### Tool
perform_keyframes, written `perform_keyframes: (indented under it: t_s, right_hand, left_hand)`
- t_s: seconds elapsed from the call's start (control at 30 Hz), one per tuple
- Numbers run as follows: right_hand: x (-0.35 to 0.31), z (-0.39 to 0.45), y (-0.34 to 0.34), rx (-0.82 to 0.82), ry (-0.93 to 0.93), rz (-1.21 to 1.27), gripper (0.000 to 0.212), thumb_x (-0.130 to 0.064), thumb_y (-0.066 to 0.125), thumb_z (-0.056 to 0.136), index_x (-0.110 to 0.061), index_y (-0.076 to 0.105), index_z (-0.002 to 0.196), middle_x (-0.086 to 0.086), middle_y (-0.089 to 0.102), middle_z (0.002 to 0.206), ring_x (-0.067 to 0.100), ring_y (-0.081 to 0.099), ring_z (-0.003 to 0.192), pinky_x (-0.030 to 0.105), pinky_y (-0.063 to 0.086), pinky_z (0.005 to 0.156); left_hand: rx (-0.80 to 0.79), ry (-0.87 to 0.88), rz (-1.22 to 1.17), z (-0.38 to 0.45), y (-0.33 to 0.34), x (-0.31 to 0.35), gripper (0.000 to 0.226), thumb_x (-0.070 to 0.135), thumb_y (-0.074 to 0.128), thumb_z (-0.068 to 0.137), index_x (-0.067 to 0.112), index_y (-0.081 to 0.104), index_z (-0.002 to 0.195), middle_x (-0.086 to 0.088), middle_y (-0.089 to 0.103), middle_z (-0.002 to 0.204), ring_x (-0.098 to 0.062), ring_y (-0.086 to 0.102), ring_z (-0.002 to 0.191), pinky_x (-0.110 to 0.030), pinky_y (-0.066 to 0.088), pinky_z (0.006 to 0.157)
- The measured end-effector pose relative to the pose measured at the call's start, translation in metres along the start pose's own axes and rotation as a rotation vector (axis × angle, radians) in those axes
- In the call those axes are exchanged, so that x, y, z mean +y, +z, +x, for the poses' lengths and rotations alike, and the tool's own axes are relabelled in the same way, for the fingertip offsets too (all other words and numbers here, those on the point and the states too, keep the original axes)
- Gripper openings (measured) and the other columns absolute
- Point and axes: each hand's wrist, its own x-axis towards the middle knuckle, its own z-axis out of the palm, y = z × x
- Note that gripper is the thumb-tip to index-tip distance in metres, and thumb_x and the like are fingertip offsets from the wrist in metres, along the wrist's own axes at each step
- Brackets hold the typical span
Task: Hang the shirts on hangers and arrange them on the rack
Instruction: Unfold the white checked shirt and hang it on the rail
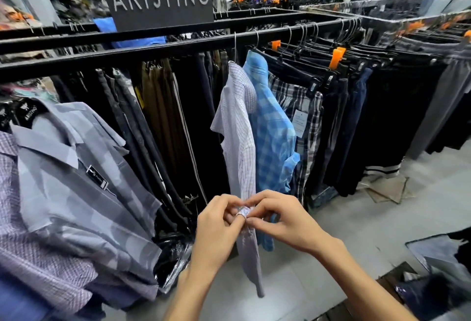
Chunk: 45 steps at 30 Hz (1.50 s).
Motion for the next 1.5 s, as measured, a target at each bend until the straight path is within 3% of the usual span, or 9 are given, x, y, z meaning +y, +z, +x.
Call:
perform_keyframes:
  t_s: [0.13,0.27,0.37,0.53,0.77,0.97,1.2,1.3,1.5]
  right_hand:
    - [-0.005,-0.003,-0.002,0.004,0.130,0.067,0.012,-0.021,0.084,0.085,-0.018,0.075,0.093,-0.008,0.075,0.088,0.010,0.070,0.079,0.017,0.049,0.068]
    - [-0.002,-0.008,0.007,-0.024,0.084,-0.102,0.023,-0.017,0.077,0.085,-0.026,0.073,0.106,-0.013,0.070,0.088,0.009,0.064,0.081,0.014,0.046,0.073]
    - [-0.002,-0.011,0.015,0.133,-0.076,-0.308,0.016,-0.019,0.075,0.082,-0.027,0.073,0.097,-0.017,0.066,0.085,0.006,0.056,0.085,0.017,0.044,0.077]
    - [0.000,-0.023,0.029,0.334,-0.231,-0.309,0.025,0.005,0.079,0.079,-0.016,0.074,0.092,-0.003,0.064,0.090,0.011,0.064,0.082,0.021,0.052,0.073]
    - [0.005,-0.036,0.036,0.257,-0.143,-0.213,0.026,-0.001,0.077,0.081,-0.018,0.070,0.099,-0.004,0.055,0.091,0.008,0.059,0.079,0.025,0.052,0.070]
    - [0.009,-0.044,0.034,0.150,0.012,-0.094,0.024,-0.001,0.078,0.078,-0.018,0.069,0.091,-0.005,0.053,0.095,0.011,0.063,0.078,0.028,0.056,0.070]
    - [0.010,-0.049,0.031,0.159,-0.064,-0.144,0.018,-0.007,0.077,0.084,-0.017,0.064,0.090,-0.008,0.064,0.102,0.013,0.063,0.097,0.030,0.052,0.079]
    - [0.005,-0.048,0.029,0.074,0.004,-0.023,0.011,-0.012,0.074,0.091,-0.019,0.068,0.097,-0.011,0.068,0.096,0.013,0.066,0.088,0.028,0.053,0.077]
    - [0.006,-0.043,0.029,0.307,-0.136,-0.120,0.008,-0.008,0.079,0.086,-0.008,0.070,0.085,-0.004,0.065,0.085,0.008,0.061,0.073,0.025,0.051,0.063]
  left_hand:
    - [-0.108,0.021,0.053,-0.004,-0.002,-0.009,0.024,0.005,0.076,0.080,0.028,0.067,0.080,0.006,0.061,0.080,-0.013,0.058,0.069,-0.019,0.046,0.065]
    - [-0.124,0.062,0.120,-0.010,-0.002,-0.012,0.026,0.002,0.072,0.078,0.026,0.062,0.080,0.009,0.056,0.082,-0.015,0.055,0.067,-0.012,0.040,0.066]
    - [-0.170,0.014,0.066,-0.015,-0.004,-0.010,0.023,0.008,0.074,0.081,0.027,0.062,0.086,0.007,0.060,0.079,-0.010,0.054,0.062,-0.013,0.042,0.063]
    - [-0.249,-0.097,-0.122,-0.021,-0.009,0.002,0.031,0.013,0.078,0.081,0.028,0.069,0.106,0.008,0.065,0.075,-0.001,0.052,0.061,-0.016,0.048,0.064]
    - [-0.157,0.023,0.136,-0.022,-0.009,-0.008,0.027,0.006,0.077,0.075,0.031,0.066,0.076,0.011,0.062,0.077,-0.010,0.060,0.068,-0.013,0.043,0.062]
    - [-0.213,0.187,0.236,-0.040,-0.002,-0.014,0.017,0.019,0.073,0.071,0.028,0.060,0.078,0.016,0.054,0.093,-0.007,0.058,0.089,-0.023,0.048,0.075]
    - [-0.064,0.238,0.222,-0.048,0.003,-0.014,0.028,0.005,0.080,0.075,0.026,0.063,0.081,0.015,0.051,0.081,-0.003,0.055,0.073,-0.020,0.047,0.066]
    - [0.023,0.194,0.177,-0.050,0.003,-0.013,0.029,0.000,0.081,0.076,0.022,0.063,0.080,0.012,0.052,0.081,-0.006,0.056,0.074,-0.012,0.041,0.067]
    - [0.021,0.230,0.154,-0.044,-0.001,-0.008,0.033,-0.003,0.078,0.080,0.024,0.059,0.083,0.016,0.050,0.085,-0.005,0.055,0.074,-0.011,0.040,0.068]
